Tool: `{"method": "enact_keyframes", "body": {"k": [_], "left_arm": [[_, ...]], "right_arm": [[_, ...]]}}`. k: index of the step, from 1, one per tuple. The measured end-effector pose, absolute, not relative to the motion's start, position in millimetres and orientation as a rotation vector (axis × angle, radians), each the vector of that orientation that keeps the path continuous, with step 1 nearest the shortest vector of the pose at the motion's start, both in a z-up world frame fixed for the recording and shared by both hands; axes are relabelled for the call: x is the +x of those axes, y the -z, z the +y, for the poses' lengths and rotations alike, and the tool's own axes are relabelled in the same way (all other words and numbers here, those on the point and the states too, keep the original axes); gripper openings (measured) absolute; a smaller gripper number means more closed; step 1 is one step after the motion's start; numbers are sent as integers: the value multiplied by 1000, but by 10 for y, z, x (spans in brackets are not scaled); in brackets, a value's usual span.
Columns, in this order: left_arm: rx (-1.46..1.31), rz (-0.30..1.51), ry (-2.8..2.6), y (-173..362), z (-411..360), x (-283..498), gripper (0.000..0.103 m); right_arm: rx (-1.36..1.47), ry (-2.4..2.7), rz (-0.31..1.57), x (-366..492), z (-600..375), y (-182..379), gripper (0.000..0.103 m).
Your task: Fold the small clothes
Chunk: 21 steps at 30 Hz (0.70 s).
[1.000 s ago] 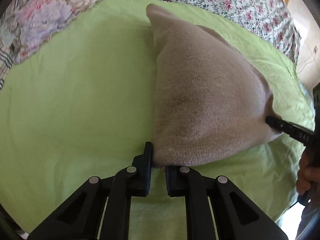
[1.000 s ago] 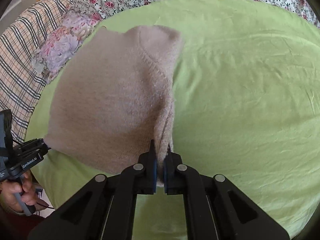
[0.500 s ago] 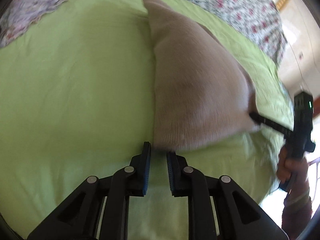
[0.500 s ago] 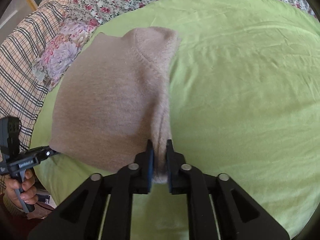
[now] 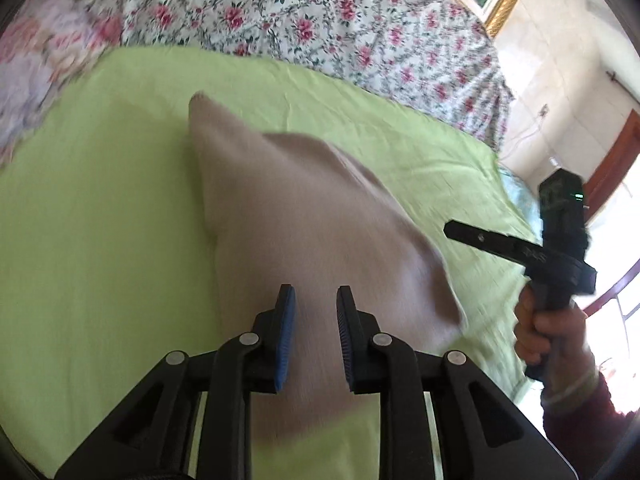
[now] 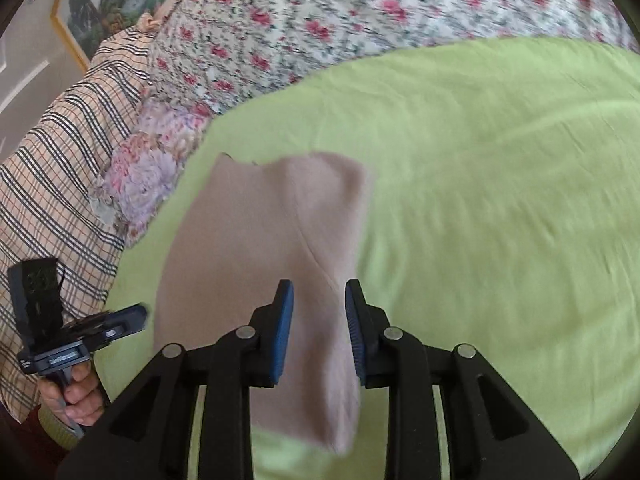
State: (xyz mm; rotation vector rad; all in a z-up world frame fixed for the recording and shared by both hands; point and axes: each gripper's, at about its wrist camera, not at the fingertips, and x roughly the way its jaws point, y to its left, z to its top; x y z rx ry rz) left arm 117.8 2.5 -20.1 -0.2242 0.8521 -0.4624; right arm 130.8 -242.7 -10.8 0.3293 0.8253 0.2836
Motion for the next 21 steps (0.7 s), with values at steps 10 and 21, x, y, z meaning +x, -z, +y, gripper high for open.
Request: {"method": "enact_keyframes", "body": {"k": [10, 21], "left_arm": [[-221, 932, 437, 633, -5, 1767, 12], [-240, 848, 434, 379, 70, 1243, 12]], "right_arm": [[265, -243, 944, 1842, -2251, 666, 29], [278, -266, 850, 1269, -2264, 348, 33]]}}
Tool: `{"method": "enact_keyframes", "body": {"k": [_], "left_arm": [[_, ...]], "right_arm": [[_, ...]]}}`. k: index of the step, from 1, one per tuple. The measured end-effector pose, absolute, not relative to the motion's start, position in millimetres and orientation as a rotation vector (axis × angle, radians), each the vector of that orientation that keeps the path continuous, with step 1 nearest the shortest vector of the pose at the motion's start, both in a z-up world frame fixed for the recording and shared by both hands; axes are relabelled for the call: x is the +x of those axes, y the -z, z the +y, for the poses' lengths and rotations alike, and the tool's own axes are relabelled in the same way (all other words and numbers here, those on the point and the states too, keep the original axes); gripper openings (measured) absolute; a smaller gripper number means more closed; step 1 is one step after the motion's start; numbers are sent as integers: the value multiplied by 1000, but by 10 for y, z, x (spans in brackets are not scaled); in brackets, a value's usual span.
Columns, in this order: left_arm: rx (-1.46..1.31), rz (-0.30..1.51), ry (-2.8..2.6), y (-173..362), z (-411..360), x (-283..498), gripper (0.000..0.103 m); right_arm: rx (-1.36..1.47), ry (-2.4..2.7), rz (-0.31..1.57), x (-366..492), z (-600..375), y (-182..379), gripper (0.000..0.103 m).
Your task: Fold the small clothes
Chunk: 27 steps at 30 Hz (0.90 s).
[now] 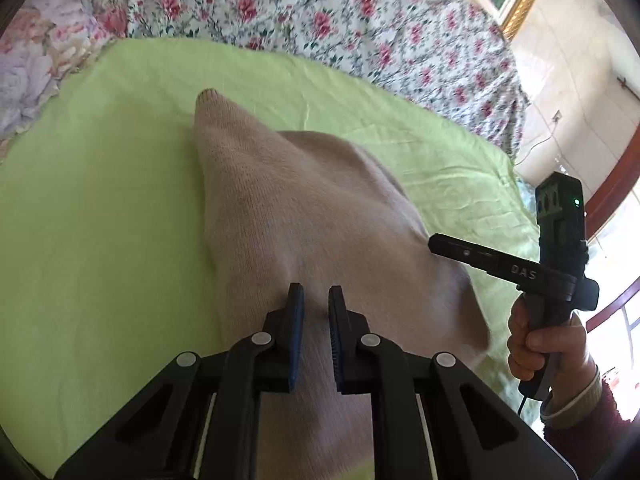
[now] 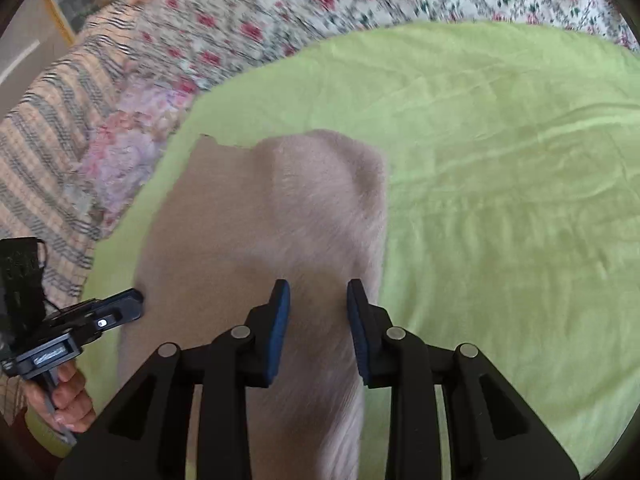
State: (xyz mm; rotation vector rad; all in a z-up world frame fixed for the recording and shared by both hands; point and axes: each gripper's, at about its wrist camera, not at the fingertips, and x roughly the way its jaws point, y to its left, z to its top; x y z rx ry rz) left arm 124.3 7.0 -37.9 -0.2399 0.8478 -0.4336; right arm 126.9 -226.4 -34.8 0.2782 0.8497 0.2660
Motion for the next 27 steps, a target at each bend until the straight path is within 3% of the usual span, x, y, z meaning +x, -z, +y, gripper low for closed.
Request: {"method": "enact_keyframes", "body": {"k": [8, 12, 27], "left_arm": [[-182, 916, 443, 643, 178, 582, 15], [-201, 957, 440, 824, 203, 534, 15], [-204, 957, 409, 757, 219, 524, 17]], "right_arm": [[162, -300, 923, 663, -2103, 533, 33], [118, -247, 946, 597, -2116, 738, 32], [217, -250, 928, 556, -2201, 629, 32]]}}
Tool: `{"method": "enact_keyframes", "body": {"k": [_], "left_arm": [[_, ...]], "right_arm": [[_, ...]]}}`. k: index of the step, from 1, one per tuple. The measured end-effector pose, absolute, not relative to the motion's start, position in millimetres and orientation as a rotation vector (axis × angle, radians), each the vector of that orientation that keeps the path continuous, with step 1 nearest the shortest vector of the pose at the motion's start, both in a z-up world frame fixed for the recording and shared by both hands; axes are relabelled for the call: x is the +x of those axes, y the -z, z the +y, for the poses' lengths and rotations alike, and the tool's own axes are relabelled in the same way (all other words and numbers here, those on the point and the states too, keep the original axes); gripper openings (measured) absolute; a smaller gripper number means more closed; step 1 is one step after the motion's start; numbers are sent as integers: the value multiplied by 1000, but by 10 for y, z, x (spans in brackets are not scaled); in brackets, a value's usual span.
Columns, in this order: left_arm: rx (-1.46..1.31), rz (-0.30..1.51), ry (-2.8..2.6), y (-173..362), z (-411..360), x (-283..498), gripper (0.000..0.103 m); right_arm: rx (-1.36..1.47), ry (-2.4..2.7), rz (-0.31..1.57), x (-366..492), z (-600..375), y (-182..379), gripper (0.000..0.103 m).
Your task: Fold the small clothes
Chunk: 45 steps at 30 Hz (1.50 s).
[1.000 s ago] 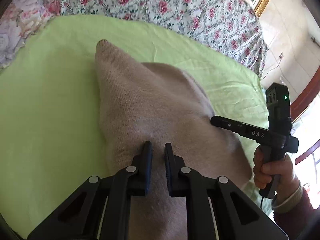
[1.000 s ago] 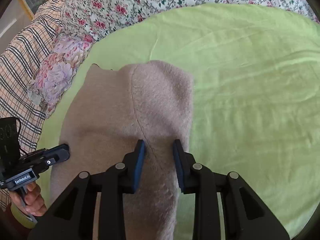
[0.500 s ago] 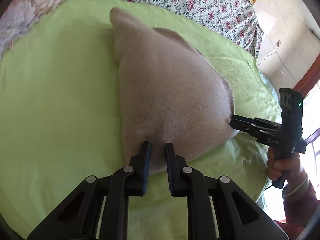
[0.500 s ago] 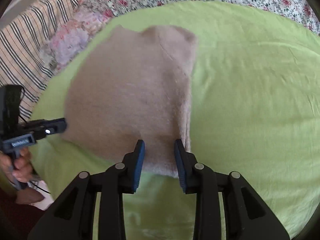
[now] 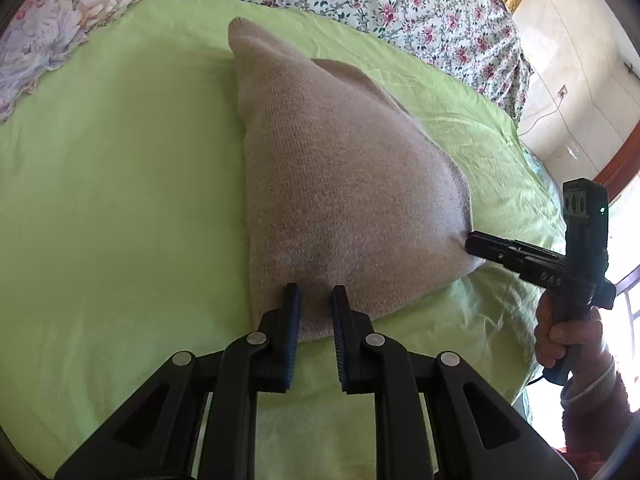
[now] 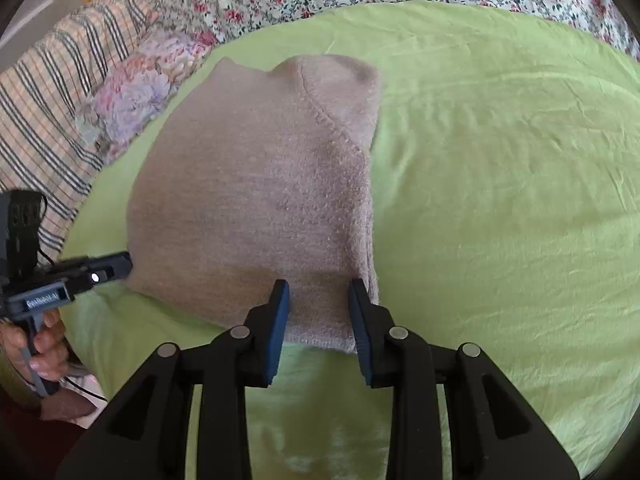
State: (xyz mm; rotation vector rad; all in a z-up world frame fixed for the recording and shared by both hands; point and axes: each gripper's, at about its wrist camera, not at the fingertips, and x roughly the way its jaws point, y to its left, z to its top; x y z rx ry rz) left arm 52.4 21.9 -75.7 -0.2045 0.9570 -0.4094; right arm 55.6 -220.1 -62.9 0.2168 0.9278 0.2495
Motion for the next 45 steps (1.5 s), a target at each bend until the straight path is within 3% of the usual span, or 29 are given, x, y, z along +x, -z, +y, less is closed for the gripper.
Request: {"method": "enact_keyframes", "body": {"k": [3, 8, 19, 21, 24, 30, 40, 45], "left_arm": [[-217, 943, 390, 665, 297, 504, 43], [-289, 924, 370, 548, 413, 564, 52], [-285, 952, 344, 594, 334, 775, 53], [-288, 964, 337, 631, 341, 811, 53], [-294, 971, 337, 676, 356, 827, 56], [-312, 998, 331, 738, 356, 873, 58], [-298, 974, 304, 656, 392, 721, 56], [-266, 972, 280, 647, 370, 658, 56]], "right_arm": [[279, -249, 877, 581, -2346, 462, 32], [421, -232, 828, 985, -2646, 302, 32], [645, -259, 921, 2364, -2811, 638, 33], [544, -249, 933, 2389, -2681, 599, 8], [514, -204, 827, 2230, -2713, 405, 7], [463, -126, 932, 2328, -2658, 673, 12], [495, -133, 804, 1516, -2596, 197, 17], [478, -186, 791, 1031, -2400, 151, 31]]}}
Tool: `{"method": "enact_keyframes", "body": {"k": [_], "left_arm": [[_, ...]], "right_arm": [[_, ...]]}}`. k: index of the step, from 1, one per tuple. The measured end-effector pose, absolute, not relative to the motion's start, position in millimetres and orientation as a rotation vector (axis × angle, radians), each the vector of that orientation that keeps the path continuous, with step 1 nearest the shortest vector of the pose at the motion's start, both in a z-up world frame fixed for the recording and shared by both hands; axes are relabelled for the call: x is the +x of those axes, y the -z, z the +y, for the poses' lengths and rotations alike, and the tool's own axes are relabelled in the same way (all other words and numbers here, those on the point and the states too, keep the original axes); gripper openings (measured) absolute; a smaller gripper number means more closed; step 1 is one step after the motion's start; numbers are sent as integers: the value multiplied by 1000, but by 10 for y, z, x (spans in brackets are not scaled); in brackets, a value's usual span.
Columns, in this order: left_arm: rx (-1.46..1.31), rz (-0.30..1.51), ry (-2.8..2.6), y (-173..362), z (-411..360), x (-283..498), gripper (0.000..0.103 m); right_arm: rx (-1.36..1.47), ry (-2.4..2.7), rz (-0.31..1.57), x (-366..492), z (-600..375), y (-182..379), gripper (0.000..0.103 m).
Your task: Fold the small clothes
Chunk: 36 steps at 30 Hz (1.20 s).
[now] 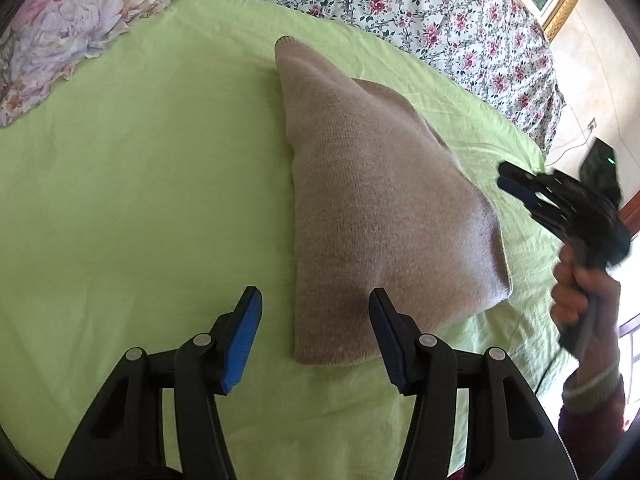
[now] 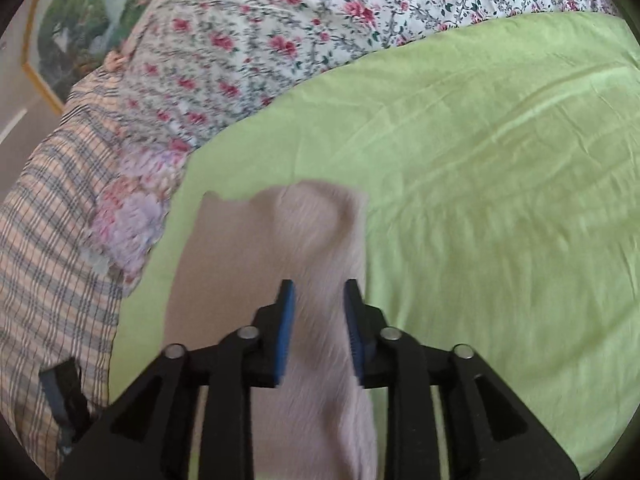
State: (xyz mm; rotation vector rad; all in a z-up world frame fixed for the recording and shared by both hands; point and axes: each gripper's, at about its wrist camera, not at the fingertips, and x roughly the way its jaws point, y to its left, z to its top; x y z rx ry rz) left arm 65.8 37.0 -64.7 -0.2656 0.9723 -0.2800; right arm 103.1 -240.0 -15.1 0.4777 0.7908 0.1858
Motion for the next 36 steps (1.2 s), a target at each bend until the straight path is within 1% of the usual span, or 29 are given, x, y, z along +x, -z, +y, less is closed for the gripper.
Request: {"method": "enact_keyframes", "body": {"k": [7, 13, 15, 23, 25, 27, 28, 32, 33, 36], "left_arm": [[-239, 985, 278, 691, 330, 601, 57], [-208, 1004, 267, 744, 329, 617, 59], [-186, 1011, 253, 761, 323, 607, 61], [-147, 997, 234, 686, 335, 462, 61], [-127, 989, 225, 649, 319, 411, 64], [-102, 977, 196, 615, 308, 324, 71], [-89, 972, 179, 601, 301, 280, 73], [-35, 949, 154, 566, 253, 83, 75], [-21, 946, 156, 560, 232, 43, 77], [40, 923, 127, 537, 166, -120, 84]], "right_arm": [[443, -267, 830, 592, -2153, 244, 31], [435, -177, 947, 509, -2240, 628, 30], [458, -187, 931, 459, -2286, 610, 31], [304, -162, 844, 261, -2170, 274, 31], [255, -158, 827, 204, -2102, 218, 32], [224, -170, 805, 149, -2038, 186, 35], [210, -168, 797, 108, -2011, 175, 36], [163, -176, 770, -79, -1889, 176, 53], [158, -181, 770, -132, -1852, 185, 57], [149, -204, 793, -260, -1743, 235, 64]]}}
